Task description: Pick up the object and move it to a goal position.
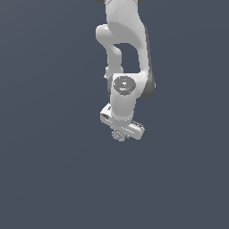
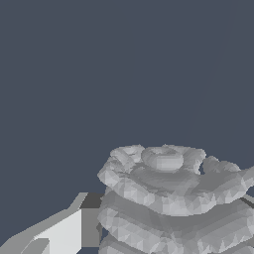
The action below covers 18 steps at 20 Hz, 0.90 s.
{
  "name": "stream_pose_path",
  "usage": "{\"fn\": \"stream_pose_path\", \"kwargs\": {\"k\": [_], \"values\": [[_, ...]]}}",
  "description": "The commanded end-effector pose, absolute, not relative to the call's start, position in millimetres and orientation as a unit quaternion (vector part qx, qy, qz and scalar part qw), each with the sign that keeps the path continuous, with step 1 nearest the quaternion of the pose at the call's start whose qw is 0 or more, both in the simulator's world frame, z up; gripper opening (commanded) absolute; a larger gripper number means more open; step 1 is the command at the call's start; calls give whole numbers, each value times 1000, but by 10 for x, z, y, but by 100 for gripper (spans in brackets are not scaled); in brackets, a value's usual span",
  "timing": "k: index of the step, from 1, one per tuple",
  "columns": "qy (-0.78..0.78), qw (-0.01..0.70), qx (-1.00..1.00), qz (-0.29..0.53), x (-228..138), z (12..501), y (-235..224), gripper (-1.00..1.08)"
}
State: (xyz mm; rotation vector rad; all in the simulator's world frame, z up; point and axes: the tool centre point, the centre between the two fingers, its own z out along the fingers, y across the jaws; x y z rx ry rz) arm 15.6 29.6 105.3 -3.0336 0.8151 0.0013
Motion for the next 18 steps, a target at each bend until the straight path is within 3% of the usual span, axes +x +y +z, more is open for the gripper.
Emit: {"fn": "stream_pose_path", "kwargs": {"k": [1,18], "values": [[260,0,-966,0,123,1287,173,-100],[260,1,-966,0,-107,3084,-771,-100]]}}
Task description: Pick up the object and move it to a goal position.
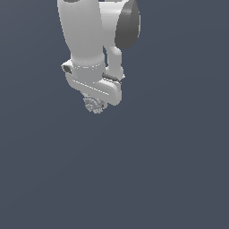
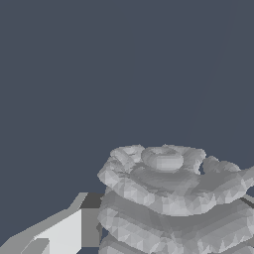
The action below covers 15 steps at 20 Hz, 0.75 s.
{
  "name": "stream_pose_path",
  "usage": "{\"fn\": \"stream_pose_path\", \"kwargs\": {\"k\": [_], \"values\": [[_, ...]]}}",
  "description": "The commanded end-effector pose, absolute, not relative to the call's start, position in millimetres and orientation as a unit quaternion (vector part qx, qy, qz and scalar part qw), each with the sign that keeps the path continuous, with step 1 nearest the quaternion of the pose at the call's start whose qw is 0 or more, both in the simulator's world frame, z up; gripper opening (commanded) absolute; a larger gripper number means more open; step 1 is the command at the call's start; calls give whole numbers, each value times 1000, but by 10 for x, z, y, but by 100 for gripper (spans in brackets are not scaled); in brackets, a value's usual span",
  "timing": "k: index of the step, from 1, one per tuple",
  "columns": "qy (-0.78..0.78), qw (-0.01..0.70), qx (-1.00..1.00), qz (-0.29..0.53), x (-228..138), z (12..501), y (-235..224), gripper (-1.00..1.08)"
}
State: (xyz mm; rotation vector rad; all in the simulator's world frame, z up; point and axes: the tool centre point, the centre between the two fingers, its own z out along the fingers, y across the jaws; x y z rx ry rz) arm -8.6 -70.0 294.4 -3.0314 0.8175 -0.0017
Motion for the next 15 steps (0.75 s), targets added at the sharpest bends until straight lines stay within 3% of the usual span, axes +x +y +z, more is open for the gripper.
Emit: {"fn": "stream_pose_path", "kwargs": {"k": [1,15], "values": [[260,1,-966,0,-115,3166,-814,-100],[260,0,-966,0,-140,3692,-1091,-100]]}}
